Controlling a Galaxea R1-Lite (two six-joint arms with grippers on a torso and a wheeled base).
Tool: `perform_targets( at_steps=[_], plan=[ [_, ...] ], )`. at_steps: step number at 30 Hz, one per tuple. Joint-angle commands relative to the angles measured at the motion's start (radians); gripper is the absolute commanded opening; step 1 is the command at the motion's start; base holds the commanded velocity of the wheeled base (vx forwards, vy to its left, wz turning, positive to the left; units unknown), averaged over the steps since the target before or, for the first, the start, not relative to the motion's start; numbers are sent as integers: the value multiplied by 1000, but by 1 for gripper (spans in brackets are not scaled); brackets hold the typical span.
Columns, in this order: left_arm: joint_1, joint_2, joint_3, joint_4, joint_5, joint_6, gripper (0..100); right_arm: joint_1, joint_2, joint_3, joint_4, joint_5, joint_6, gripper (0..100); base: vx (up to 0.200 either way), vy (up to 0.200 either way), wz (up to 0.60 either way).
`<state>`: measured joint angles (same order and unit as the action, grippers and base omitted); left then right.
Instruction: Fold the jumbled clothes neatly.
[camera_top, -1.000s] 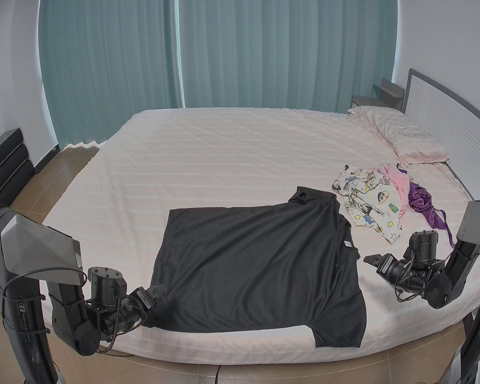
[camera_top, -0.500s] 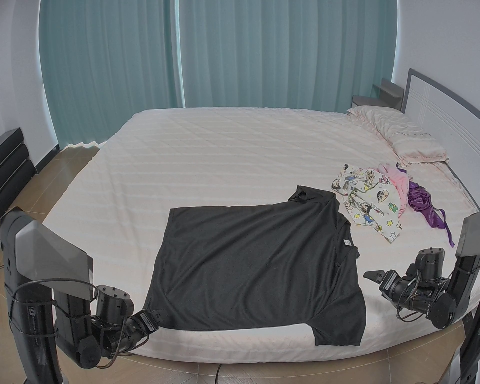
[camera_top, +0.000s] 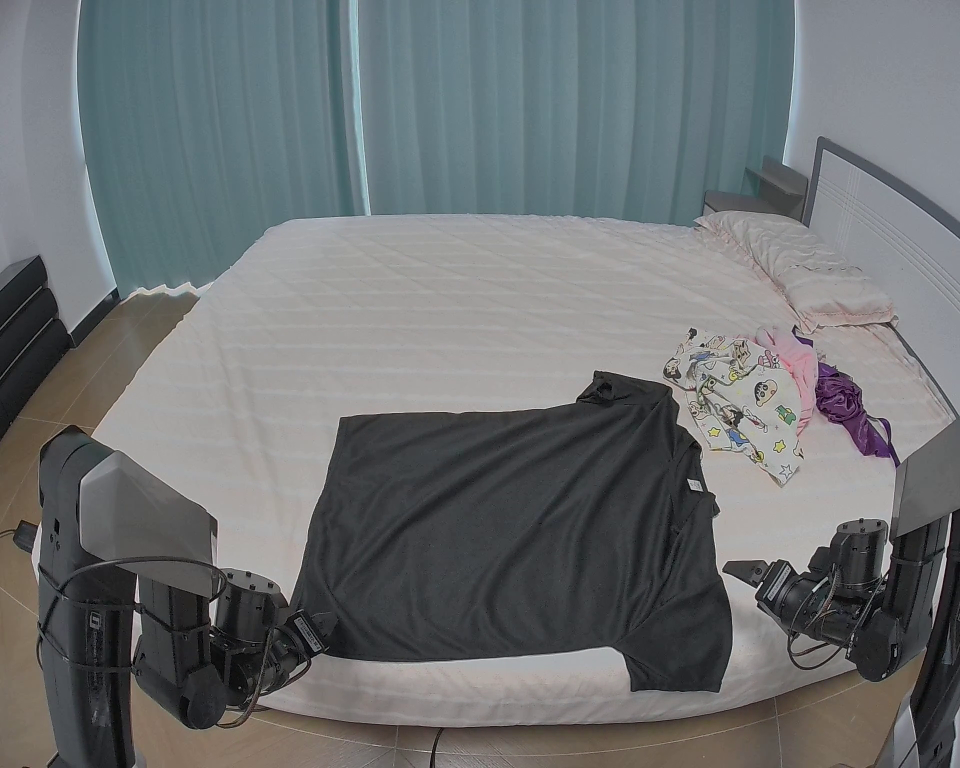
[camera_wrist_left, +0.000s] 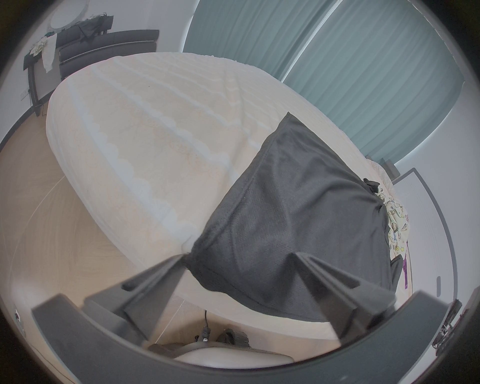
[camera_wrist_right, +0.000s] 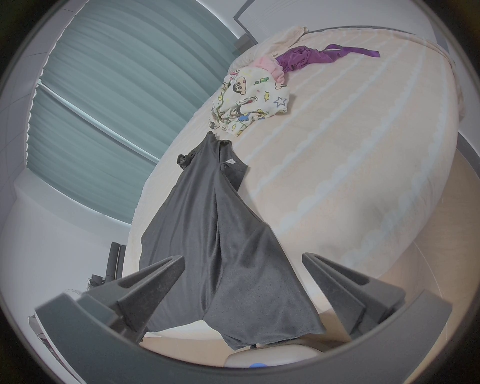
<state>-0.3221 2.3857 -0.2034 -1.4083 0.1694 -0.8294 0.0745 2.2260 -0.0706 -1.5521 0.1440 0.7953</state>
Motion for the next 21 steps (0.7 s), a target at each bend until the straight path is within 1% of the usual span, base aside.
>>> perform_targets(
  at_steps=[1,8,14,17,19,21],
  plan=[
    [8,13,-16,0,4,-2,0,2,26,6,-14,2,-1,100,0,0,0],
    [18,1,6,0,4,-1,0,7,27,5,-13,2,-5,100,0,0,0],
    [18,-80,45,-1,6,3,0,10,37,-12,-13,2,-22,100,0,0,0],
    [18,-131,61,0,6,7,0,11,57,-41,-11,2,-71,100,0,0,0],
    [18,-134,61,0,6,7,0,15,66,-51,-11,2,-84,100,0,0,0],
    [18,-131,59,0,6,7,0,28,115,-93,9,2,-127,100,0,0,0]
  ],
)
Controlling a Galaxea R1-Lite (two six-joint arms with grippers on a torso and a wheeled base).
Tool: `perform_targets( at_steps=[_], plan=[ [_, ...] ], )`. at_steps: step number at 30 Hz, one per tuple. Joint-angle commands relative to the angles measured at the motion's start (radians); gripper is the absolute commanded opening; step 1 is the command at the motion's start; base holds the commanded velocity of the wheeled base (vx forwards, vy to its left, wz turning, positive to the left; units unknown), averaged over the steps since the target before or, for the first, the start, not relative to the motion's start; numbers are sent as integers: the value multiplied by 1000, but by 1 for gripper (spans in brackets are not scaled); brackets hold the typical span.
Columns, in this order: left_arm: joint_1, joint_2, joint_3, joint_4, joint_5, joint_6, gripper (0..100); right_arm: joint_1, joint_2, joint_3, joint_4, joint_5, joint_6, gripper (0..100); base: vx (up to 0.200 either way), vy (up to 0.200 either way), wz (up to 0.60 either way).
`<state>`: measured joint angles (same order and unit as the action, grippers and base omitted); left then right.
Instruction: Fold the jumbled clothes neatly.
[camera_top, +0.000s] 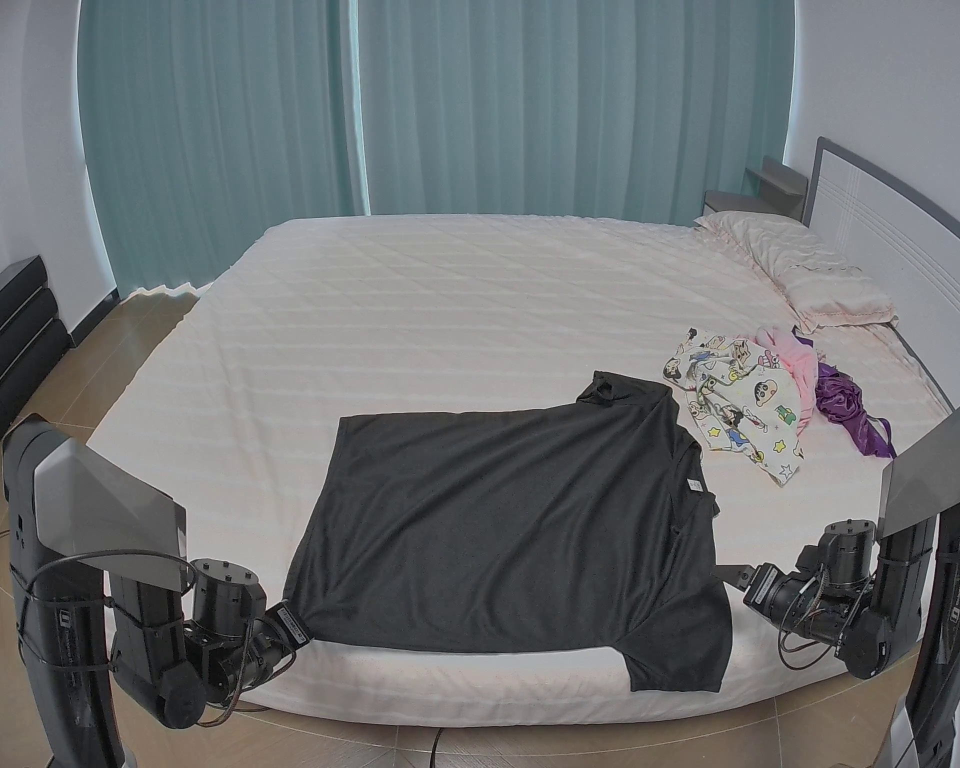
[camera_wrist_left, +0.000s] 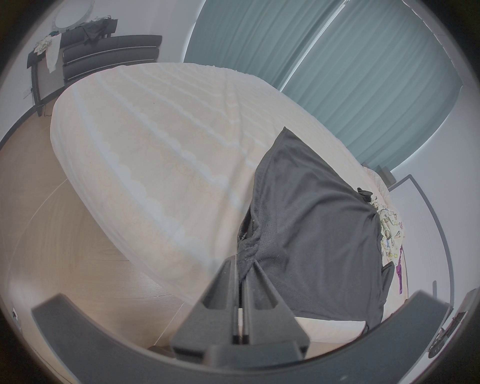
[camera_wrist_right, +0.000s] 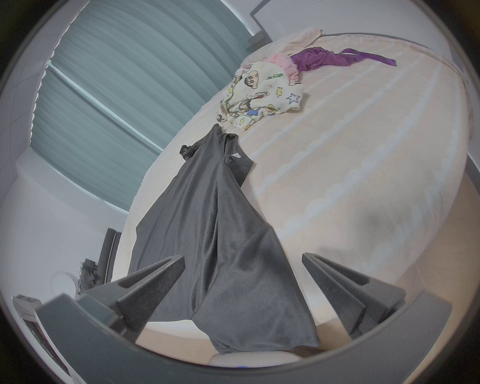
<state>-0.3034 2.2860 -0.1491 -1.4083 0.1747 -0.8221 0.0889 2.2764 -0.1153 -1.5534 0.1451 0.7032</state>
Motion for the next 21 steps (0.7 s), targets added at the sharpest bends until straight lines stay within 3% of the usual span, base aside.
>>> perform_targets(
  at_steps=[1,12,20,21],
  plan=[
    [0,-28,6,0,0,0,0,12,94,-87,33,-1,-65,100,0,0,0],
    [9,-39,8,-1,19,18,0,-14,127,-376,311,-4,-125,100,0,0,0],
    [17,-33,5,0,17,20,0,-21,124,-431,403,2,-160,100,0,0,0],
    [20,-33,5,-1,17,20,0,-23,120,-419,403,13,-168,0,0,0,0]
  ],
)
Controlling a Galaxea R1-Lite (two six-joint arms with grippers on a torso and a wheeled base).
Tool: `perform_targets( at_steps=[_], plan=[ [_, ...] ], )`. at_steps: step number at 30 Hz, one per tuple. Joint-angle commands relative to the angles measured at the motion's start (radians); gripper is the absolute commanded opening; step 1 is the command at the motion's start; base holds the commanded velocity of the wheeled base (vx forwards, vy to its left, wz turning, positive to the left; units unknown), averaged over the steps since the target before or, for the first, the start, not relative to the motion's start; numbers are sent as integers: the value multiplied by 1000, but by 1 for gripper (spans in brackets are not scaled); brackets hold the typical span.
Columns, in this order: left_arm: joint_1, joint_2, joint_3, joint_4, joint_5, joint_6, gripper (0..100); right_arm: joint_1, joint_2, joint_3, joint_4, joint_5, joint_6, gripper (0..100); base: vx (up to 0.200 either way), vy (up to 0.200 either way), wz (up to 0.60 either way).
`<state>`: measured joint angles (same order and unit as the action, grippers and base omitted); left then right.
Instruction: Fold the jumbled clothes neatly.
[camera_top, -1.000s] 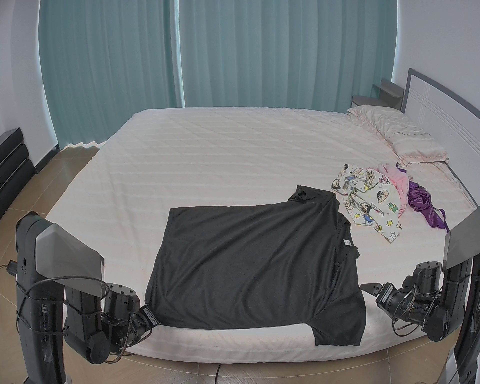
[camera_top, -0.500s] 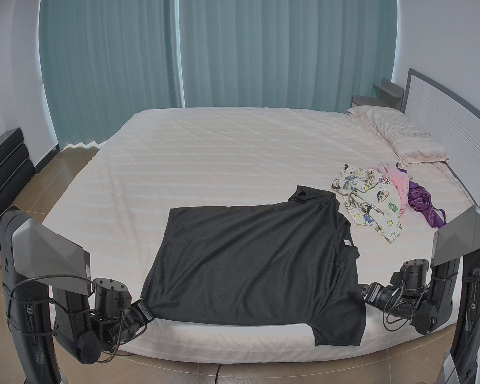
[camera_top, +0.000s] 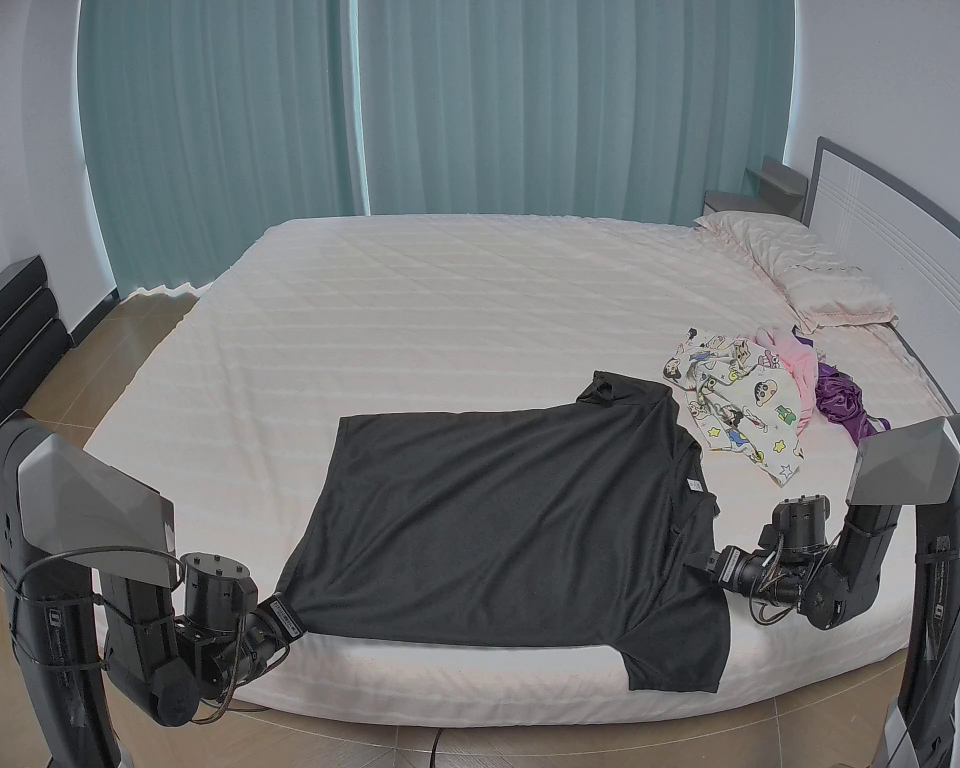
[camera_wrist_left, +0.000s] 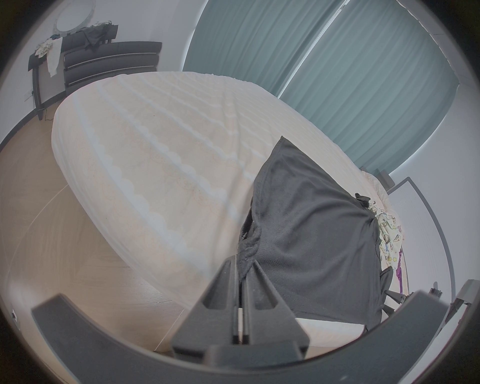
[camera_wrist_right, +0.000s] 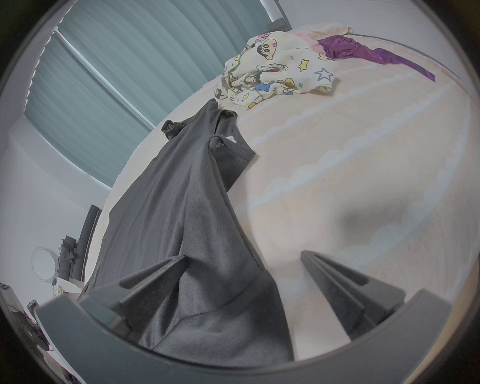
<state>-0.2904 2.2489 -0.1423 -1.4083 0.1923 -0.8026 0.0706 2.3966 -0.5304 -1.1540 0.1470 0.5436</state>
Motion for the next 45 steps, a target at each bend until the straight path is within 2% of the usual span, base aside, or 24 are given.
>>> perform_targets(
  at_steps=[1,2,5,18,26,27,36,40,45],
  plan=[
    [7,4,-2,-1,-1,0,0,-5,-1,-3,4,11,-8,0,0,0,0],
    [7,4,-2,0,-1,0,0,-22,-8,24,2,39,-40,0,0,0,0],
    [7,4,-2,-1,-1,0,0,-48,-11,46,-3,54,-82,0,0,0,0],
    [2,9,3,0,-1,0,0,-115,-82,167,-6,77,-108,0,0,0,0],
    [-4,18,6,0,-2,0,0,-123,-82,148,-7,88,-120,0,0,0,0],
    [-4,20,6,0,-1,0,0,-120,-80,147,-7,86,-120,100,0,0,0],
    [-4,23,4,0,-1,0,0,-120,-73,87,-29,100,-106,100,0,0,0],
    [-4,23,4,0,-2,0,0,-111,-51,29,-16,105,-44,100,0,0,0],
    [-4,23,4,0,-2,0,0,-98,18,-40,7,109,-30,100,0,0,0]
  ],
)
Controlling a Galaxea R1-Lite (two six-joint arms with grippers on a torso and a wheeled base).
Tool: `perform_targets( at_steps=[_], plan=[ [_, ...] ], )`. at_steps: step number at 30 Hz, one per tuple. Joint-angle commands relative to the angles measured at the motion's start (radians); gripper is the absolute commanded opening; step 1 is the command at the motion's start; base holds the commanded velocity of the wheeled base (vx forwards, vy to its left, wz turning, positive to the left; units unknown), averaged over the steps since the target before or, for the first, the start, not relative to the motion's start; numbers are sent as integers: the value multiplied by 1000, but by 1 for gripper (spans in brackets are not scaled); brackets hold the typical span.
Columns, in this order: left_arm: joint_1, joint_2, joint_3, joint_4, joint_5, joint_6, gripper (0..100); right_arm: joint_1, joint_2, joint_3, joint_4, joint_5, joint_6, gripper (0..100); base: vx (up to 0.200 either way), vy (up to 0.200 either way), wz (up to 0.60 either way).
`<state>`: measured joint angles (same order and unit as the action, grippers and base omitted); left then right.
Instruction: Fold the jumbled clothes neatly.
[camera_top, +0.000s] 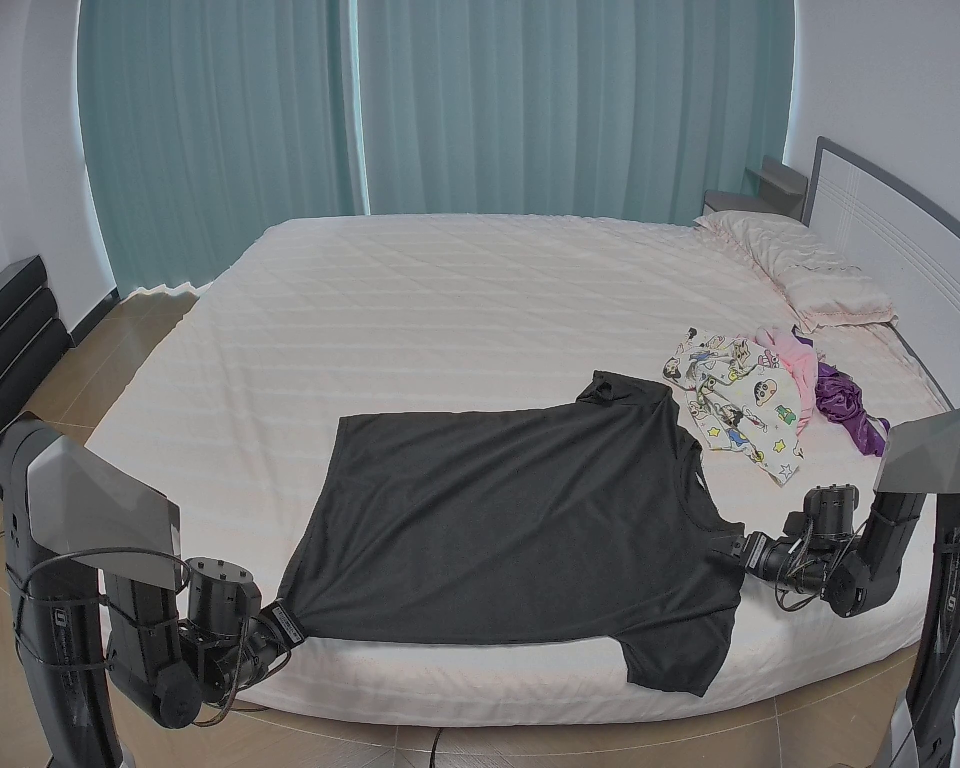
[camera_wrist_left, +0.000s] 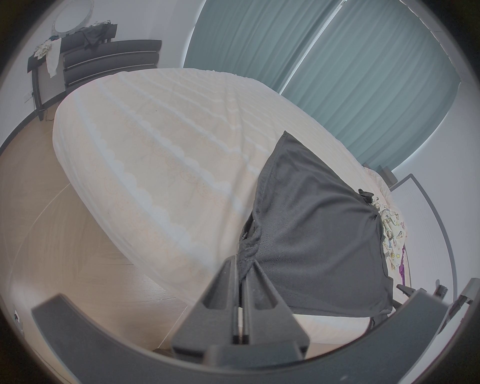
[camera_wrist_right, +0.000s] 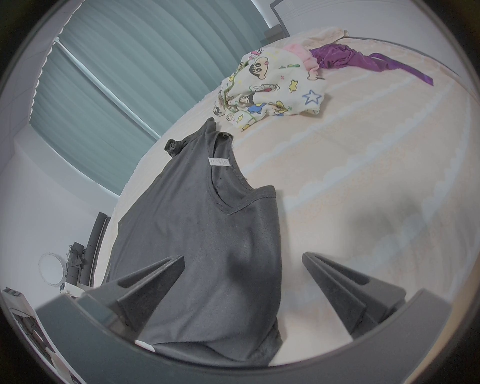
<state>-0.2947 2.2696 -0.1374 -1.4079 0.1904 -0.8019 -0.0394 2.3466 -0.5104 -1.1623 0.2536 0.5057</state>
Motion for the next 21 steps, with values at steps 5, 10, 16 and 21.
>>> perform_targets(
  at_steps=[5,10,16,21],
  plan=[
    [0,4,-1,0,0,-2,0,6,100,-155,23,-4,10,0,0,0,0],
    [0,16,-4,-2,-3,-5,0,4,100,-246,23,-7,25,0,0,0,0],
    [-1,24,-4,-3,-3,-5,0,12,100,-372,50,-7,23,0,0,0,0],
    [-1,25,-4,-3,-3,-6,0,24,123,-474,119,-5,17,0,0,0,0]
  ],
)
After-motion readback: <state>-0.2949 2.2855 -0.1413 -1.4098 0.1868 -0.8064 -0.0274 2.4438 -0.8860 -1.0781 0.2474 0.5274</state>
